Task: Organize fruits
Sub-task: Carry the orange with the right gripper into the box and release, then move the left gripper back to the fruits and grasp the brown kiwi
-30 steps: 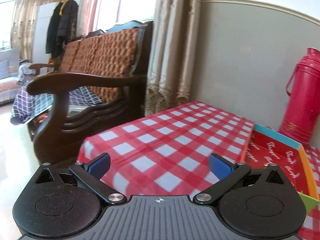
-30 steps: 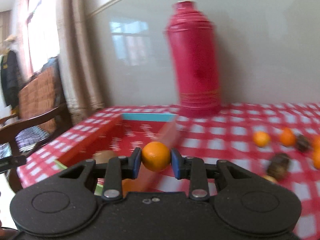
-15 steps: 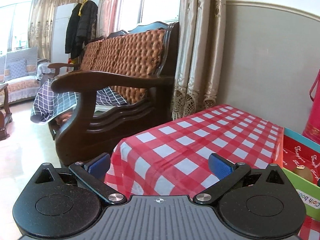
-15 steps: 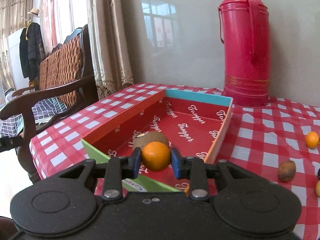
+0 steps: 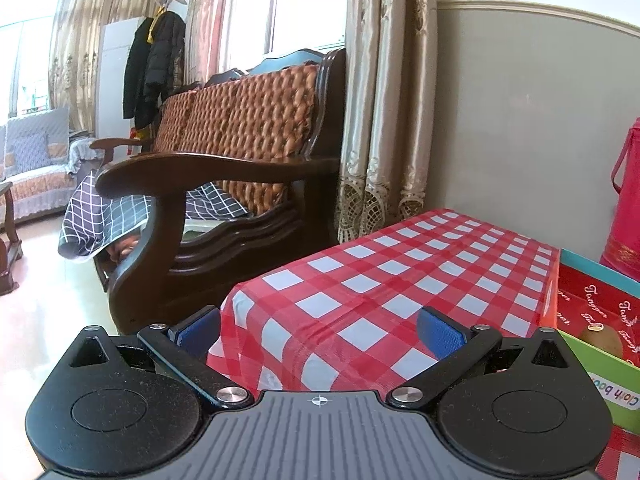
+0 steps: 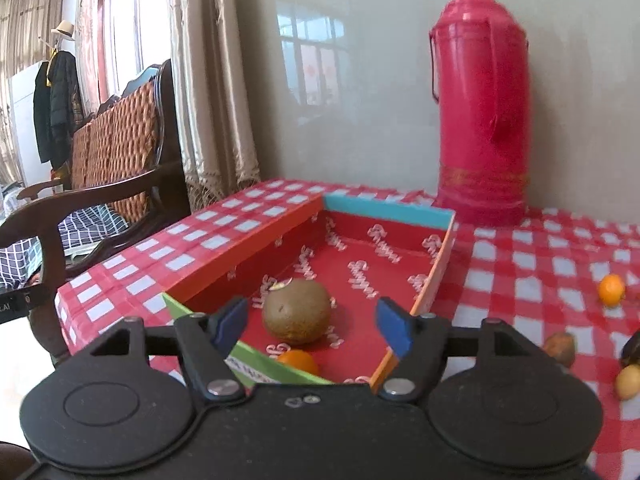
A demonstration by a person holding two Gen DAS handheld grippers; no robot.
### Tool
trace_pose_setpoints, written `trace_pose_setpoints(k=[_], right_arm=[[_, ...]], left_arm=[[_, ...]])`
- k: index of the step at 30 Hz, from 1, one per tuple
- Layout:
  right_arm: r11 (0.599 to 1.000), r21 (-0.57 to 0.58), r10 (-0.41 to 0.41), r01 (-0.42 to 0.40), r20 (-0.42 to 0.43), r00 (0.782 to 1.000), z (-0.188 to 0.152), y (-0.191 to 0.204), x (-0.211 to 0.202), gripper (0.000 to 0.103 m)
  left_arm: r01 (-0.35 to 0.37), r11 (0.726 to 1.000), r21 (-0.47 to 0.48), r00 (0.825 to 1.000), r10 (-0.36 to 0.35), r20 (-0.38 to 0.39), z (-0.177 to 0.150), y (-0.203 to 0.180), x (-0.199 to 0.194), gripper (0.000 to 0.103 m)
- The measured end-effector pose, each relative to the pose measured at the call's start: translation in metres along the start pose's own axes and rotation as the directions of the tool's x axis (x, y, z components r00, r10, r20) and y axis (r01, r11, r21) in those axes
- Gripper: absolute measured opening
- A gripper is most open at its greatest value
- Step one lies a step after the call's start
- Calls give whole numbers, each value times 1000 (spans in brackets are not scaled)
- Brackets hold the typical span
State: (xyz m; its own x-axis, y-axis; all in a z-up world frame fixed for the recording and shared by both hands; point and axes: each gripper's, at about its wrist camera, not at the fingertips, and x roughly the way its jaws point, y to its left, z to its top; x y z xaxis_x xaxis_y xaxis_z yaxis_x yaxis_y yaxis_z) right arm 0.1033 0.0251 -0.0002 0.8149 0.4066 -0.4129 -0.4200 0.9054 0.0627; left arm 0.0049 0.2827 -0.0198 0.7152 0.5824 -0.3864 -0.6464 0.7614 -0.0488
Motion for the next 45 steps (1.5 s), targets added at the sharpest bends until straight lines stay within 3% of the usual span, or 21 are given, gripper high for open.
trace_pose_setpoints(k=[3, 10, 12, 18, 24, 30, 34, 38, 41, 44, 45], right_arm=[[1000, -2, -18, 18, 21, 1000, 2, -3, -8, 76], [993, -4, -117, 118, 68, 991, -3, -28, -36, 89], [985, -10, -171, 172, 87, 981, -9, -40, -46, 96], [942, 70, -334, 328, 105, 937, -31, -94, -76, 97], [858, 206, -498, 470, 109, 861, -57, -141, -106, 97], [787, 293, -592, 542, 113, 798, -70, -172, -135, 97], [756, 342, -620, 557, 105, 777, -77, -187, -151, 97], [717, 349, -668, 604, 95, 738, -84, -193, -164, 97], [704, 371, -678, 606, 94, 729, -88, -200, -174, 97], [684, 395, -693, 613, 91, 715, -92, -208, -182, 97], [677, 403, -700, 616, 92, 709, -93, -210, -186, 97]], left_arm=[[9, 1000, 8, 1000, -9, 2, 0, -5, -3, 103], [53, 997, 57, 998, -55, 34, -2, -31, -19, 103], [77, 993, 87, 996, -81, 45, -3, -43, -27, 103], [156, 967, 202, 980, -177, 87, -9, -89, -54, 103], [245, 914, 323, 949, -294, 111, -19, -139, -83, 103], [336, 850, 406, 907, -408, 102, -29, -181, -107, 103], [424, 782, 457, 865, -499, 51, -33, -212, -121, 103], [485, 721, 495, 833, -553, -11, -33, -251, -128, 103], [549, 672, 497, 802, -590, -89, -30, -282, -124, 103], [587, 650, 483, 787, -599, -150, -31, -307, -114, 101], [593, 648, 478, 785, -597, -164, -32, -312, -110, 93]])
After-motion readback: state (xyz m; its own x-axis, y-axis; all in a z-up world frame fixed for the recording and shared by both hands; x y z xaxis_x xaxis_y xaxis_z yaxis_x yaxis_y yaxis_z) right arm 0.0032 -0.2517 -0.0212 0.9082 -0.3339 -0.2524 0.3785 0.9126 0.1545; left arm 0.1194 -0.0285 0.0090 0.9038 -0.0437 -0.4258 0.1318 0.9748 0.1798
